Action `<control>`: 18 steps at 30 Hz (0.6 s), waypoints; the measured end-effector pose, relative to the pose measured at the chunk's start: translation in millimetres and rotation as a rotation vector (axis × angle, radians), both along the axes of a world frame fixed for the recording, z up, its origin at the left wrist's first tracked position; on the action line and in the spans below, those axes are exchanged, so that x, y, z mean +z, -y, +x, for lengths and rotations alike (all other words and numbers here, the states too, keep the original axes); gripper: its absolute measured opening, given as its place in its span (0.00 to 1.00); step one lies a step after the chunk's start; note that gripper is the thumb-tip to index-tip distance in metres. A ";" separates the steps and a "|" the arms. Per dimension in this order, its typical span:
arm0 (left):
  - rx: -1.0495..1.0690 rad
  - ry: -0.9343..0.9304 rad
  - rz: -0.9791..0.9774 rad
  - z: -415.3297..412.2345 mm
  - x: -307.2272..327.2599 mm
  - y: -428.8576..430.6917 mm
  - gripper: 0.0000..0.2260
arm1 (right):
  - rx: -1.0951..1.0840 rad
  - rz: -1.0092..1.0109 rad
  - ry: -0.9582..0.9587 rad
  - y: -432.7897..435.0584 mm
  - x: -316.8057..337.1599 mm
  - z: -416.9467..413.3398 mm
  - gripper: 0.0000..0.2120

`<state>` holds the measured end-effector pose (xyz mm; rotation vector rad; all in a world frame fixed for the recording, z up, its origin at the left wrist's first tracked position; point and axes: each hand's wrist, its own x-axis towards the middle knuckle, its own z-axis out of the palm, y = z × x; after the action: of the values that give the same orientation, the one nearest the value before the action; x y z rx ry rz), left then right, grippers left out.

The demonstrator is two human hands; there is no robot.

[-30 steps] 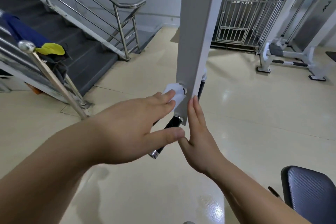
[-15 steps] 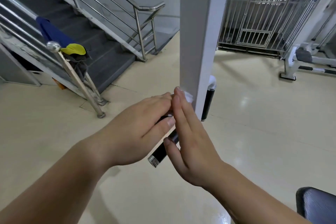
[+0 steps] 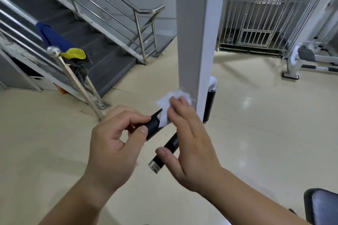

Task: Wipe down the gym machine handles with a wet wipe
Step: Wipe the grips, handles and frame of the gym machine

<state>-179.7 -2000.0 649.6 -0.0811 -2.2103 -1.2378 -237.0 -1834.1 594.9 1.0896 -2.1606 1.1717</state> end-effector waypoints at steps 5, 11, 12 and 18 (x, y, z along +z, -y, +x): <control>-0.177 0.125 0.050 -14.5 10.8 21.5 0.06 | -0.038 -0.005 -0.044 23.0 2.0 17.8 0.32; -0.386 0.125 0.059 -27.2 11.8 40.7 0.05 | -0.262 0.011 0.138 36.6 11.6 5.6 0.39; -0.412 0.124 0.057 -30.1 12.0 43.2 0.05 | -0.278 -0.002 0.166 39.0 12.7 5.6 0.40; -0.483 0.286 0.196 -34.2 5.2 53.4 0.17 | -0.199 -0.139 0.144 69.2 4.4 47.0 0.45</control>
<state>-213.9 -2053.4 654.8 -0.4012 -2.3771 -1.8197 -190.0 -1903.3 599.3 0.7326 -2.1979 1.3191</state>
